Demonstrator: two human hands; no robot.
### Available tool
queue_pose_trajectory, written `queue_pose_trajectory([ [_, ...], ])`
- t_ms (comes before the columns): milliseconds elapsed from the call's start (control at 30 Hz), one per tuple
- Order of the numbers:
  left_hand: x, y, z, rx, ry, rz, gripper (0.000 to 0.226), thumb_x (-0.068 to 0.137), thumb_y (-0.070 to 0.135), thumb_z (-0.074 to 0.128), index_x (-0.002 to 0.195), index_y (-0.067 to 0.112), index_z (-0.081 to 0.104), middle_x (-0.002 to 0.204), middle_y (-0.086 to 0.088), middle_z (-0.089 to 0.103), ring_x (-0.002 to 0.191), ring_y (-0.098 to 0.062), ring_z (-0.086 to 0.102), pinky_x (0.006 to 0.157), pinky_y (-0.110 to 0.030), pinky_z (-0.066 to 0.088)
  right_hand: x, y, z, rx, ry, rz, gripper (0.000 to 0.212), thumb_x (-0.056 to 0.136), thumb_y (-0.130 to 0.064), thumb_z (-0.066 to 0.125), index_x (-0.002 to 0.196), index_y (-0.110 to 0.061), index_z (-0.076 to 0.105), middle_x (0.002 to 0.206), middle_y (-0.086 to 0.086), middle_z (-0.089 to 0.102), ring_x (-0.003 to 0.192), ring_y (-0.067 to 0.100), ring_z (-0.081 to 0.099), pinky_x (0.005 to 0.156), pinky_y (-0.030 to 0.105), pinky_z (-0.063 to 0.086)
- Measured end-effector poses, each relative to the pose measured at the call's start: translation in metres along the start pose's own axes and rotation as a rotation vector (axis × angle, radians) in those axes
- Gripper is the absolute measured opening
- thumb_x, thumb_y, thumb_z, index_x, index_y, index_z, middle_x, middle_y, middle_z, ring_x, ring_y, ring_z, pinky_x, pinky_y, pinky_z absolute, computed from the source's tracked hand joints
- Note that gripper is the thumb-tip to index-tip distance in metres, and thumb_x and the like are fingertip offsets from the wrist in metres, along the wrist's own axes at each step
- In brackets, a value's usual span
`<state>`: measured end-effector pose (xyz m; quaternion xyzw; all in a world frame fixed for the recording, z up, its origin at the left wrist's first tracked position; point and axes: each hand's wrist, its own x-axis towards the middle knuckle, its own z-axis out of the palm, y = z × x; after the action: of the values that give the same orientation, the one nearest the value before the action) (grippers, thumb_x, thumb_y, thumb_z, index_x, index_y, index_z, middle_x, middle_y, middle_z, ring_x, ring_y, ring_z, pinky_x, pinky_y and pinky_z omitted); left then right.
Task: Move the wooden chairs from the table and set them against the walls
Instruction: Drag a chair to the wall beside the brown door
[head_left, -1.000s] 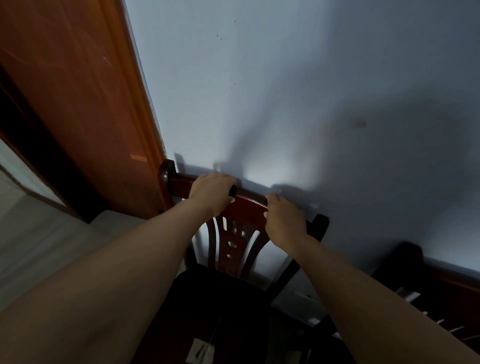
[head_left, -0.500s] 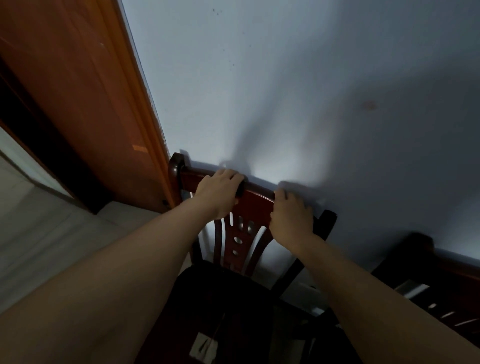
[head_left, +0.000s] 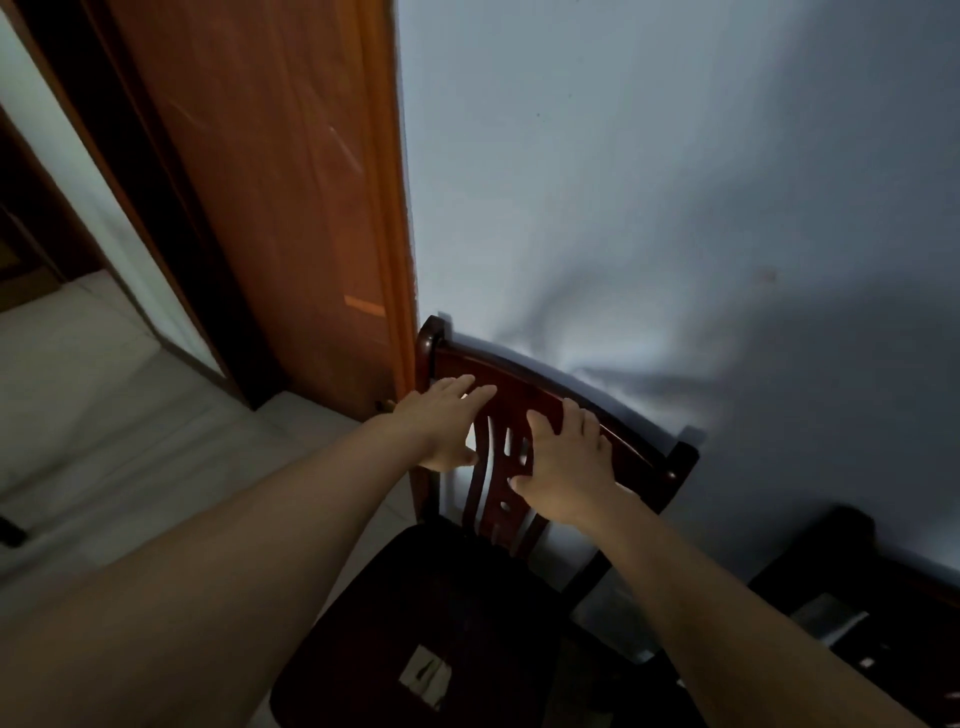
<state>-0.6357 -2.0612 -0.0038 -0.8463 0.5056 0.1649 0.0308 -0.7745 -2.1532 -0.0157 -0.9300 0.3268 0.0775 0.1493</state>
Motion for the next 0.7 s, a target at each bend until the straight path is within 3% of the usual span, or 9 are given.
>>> queue_pose_trajectory([
  [333,-0.099,-0.076,-0.014,-0.059,0.065,-0.105,0.092,0.080,0.033,0.068,0.147,0.029,0.006,0.158,-0.003,0.008,0.144,-0.024,0.012,0.110,-0.050,0.023,-0.028,-0.101,-0.009,-0.032,-0.055,-0.163,0.076,0.087,-0.037,0.060,0.147,-0.023,0.015,0.155,0.019,0.006,0.142,0.038,0.003,0.113,0.050,0.017],
  [633,-0.217,-0.212,-0.014,-0.157,0.091,-0.329,0.091,0.082,0.036,0.066,0.148,0.018,0.007,0.157,-0.006,0.012,0.143,-0.024,0.015,0.114,-0.040,0.021,-0.040,-0.260,0.018,-0.076,-0.048,-0.345,0.084,0.081,-0.044,0.064,0.146,-0.023,0.016,0.150,0.015,0.017,0.138,0.035,0.016,0.110,0.047,0.025],
  [700,-0.242,-0.242,-0.010,-0.180,0.088,-0.379,0.092,0.081,0.035,0.067,0.148,0.019,0.006,0.157,-0.006,0.012,0.143,-0.024,0.015,0.114,-0.045,0.022,-0.043,-0.295,0.028,-0.095,-0.055,-0.376,0.086,0.080,-0.045,0.065,0.147,-0.023,0.015,0.149,0.014,0.018,0.138,0.035,0.017,0.110,0.048,0.024],
])
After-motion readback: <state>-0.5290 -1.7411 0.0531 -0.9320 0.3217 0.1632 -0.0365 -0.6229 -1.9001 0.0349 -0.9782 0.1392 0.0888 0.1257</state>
